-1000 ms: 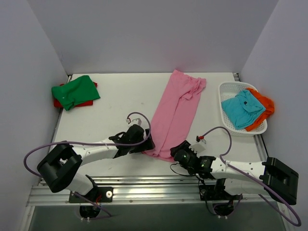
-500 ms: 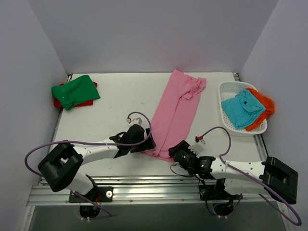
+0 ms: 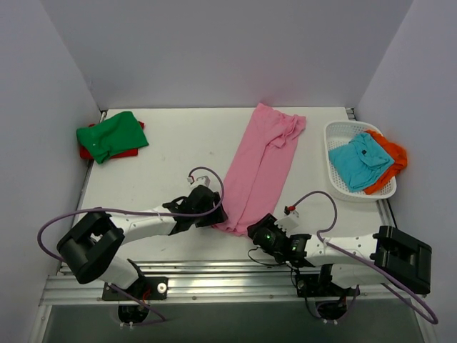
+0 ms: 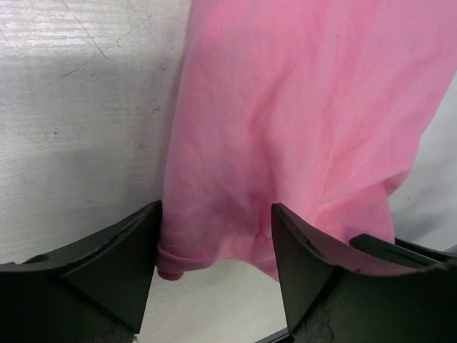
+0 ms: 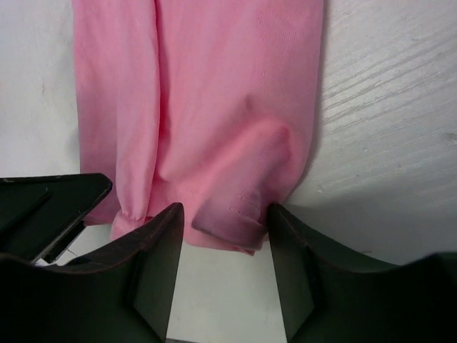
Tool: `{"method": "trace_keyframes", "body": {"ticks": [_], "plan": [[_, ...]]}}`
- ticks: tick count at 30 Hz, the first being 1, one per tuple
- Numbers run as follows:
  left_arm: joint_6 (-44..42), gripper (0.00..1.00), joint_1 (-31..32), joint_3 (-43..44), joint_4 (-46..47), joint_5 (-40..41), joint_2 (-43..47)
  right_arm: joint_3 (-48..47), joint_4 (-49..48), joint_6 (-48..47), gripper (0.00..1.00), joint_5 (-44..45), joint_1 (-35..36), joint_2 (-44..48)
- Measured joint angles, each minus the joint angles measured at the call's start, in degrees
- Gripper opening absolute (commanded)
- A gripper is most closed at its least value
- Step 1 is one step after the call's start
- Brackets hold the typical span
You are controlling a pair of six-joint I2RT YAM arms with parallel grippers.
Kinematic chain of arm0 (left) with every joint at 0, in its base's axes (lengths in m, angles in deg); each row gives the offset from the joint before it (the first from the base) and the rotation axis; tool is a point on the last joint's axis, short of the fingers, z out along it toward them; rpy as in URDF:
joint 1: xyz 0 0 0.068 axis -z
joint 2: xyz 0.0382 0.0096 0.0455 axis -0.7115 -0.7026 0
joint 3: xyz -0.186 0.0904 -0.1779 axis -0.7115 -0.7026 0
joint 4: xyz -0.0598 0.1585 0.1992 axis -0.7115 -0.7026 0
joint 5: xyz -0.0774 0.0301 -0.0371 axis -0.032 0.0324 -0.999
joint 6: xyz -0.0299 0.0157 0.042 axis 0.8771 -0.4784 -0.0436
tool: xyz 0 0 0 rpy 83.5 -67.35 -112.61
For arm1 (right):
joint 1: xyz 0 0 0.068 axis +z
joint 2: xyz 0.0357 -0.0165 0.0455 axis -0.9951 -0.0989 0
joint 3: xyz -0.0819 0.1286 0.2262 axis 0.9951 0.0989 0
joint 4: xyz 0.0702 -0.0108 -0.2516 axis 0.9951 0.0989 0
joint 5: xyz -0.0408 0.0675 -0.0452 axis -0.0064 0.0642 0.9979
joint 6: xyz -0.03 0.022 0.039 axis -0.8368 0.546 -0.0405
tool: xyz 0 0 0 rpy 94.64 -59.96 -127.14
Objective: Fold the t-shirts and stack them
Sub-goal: Fold the tshirt
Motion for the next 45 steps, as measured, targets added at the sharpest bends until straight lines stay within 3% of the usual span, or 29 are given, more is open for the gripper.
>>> {"method": "trace_keyframes", "body": {"ticks": [11,16,19,21,22,30,45], "plan": [[0.1,0.5,0.0,-0.6,-0.1,0.1,-0.3,2.4,1.6,1.6,0.0,-0.8,0.9,1.4],[0.2,0.4,0.0,-0.6,0.2,0.1,-0.8,3.8,2.5,2.2,0.0,-0.9,1.2,3.8],[0.2,0.24,0.1,-0.7,1.7,-0.1,-1.8,4.0,2.9,2.2,0.0,-0.9,1.2,4.3],[0.4,0.04,0.1,-0.8,3.3,-0.4,-2.7,4.0,3.2,2.2,0.0,-0.9,1.2,4.5],[0.6,0.02,0.1,-0.8,4.1,-0.8,-3.2,4.0,3.3,2.2,0.0,-0.9,1.2,4.5],[2.2,0.02,2.4,-1.5,5.2,0.2,-2.8,1.5,9.5,-0.6,0.0,-1.2,1.3,5.3],[7.2,0.02,11.5,0.9,-11.0,8.0,12.6,-7.7,38.6,3.8,0.0,0.3,9.7,19.3]]}}
